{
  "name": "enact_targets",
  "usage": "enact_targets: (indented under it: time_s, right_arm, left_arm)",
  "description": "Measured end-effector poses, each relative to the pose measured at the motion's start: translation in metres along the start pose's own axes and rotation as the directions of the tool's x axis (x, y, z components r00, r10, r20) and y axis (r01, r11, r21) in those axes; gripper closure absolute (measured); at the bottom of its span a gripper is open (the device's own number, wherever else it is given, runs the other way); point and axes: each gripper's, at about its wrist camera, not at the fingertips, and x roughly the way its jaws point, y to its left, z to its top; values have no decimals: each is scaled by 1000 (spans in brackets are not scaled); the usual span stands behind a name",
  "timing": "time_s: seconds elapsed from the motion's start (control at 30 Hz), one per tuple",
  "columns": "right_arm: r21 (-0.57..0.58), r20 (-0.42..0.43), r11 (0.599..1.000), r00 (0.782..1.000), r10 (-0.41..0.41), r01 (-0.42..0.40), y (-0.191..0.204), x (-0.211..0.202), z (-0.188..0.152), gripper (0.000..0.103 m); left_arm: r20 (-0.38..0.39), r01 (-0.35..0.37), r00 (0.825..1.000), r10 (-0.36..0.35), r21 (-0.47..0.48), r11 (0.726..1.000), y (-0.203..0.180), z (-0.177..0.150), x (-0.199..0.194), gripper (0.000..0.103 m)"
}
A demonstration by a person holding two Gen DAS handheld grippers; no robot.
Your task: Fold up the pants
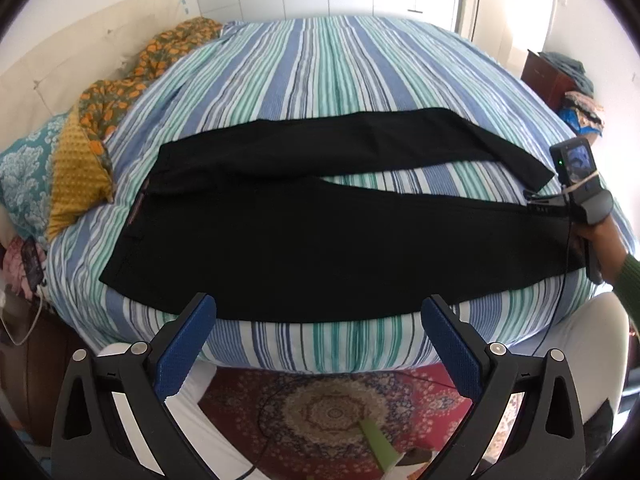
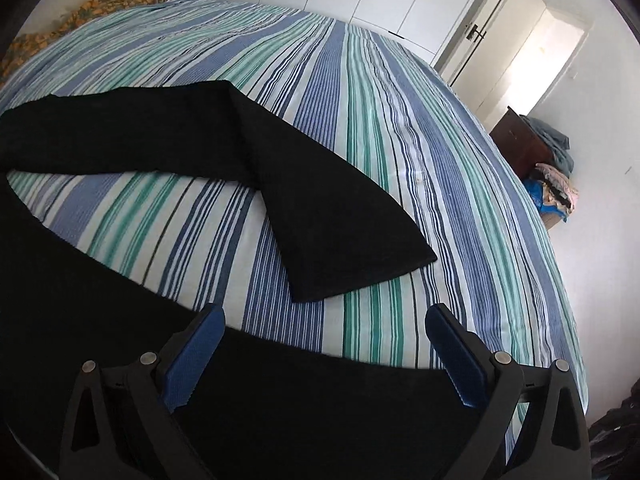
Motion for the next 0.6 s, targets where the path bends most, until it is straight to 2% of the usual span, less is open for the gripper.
enact_targets:
  time_s: [0.03, 0.07, 0.13, 0.17, 0.2, 0.27, 0.3, 0.33, 0.37, 0.43, 0.5, 0.53, 0.6]
  right_arm:
    - [-37, -8, 999, 1000, -13, 13, 3, 14, 5, 5]
    - [-73, -29, 997, 999, -25, 23, 6, 29, 8, 12]
    - [-117, -91, 992, 996, 26, -37, 3, 53, 15, 84]
    - [-122, -110, 990, 992, 56, -70, -6, 58, 26, 87]
    - [-114, -98, 992, 994, 52, -63, -21, 58, 42, 87]
    - [-46, -14, 999, 1000, -8, 7, -71, 52, 88, 86]
    - [17, 29, 998, 997, -65, 65, -104, 50, 111, 68]
    - [98, 41, 988, 992, -122, 118, -140, 51, 132, 33]
    - [183, 11, 968, 984, -178, 173, -171, 56, 147, 18]
    - [321, -23, 920, 973, -230, 225, -217, 56, 155, 17]
    - [395, -7, 898, 978, -208, 194, -228, 53, 149, 17]
    - [412, 10, 900, 987, -159, 141, -222, 53, 144, 17]
    - [404, 50, 915, 999, -9, -11, -186, 57, 133, 17]
  left_arm:
    - [-18, -2, 1000, 2, 3, 1000, -2, 1, 6, 1]
    - [-32, -8, 999, 8, 8, 1000, -4, 3, 11, 1]
    - [-46, -17, 999, 17, 16, 1000, -7, 8, 18, 1]
    - [-47, -17, 999, 17, 17, 1000, -7, 11, 21, 1]
    - [-51, -14, 999, 15, 19, 1000, -9, 13, 23, 1]
    - [-68, -3, 998, 5, 25, 1000, -15, 19, 31, 1]
    - [-72, 3, 997, -1, 30, 1000, -17, 22, 34, 1]
    - [-70, 7, 998, -5, 33, 999, -20, 24, 36, 1]
    - [-65, 9, 998, -7, 34, 999, -21, 27, 39, 1]
    - [-64, 17, 998, -16, 21, 1000, -21, 31, 45, 1]
    - [-79, 26, 997, -25, 8, 1000, -18, 35, 55, 1]
    - [-86, 21, 996, -21, 5, 1000, -16, 38, 62, 1]
    - [-63, 2, 998, -2, 6, 1000, -10, 49, 75, 1]
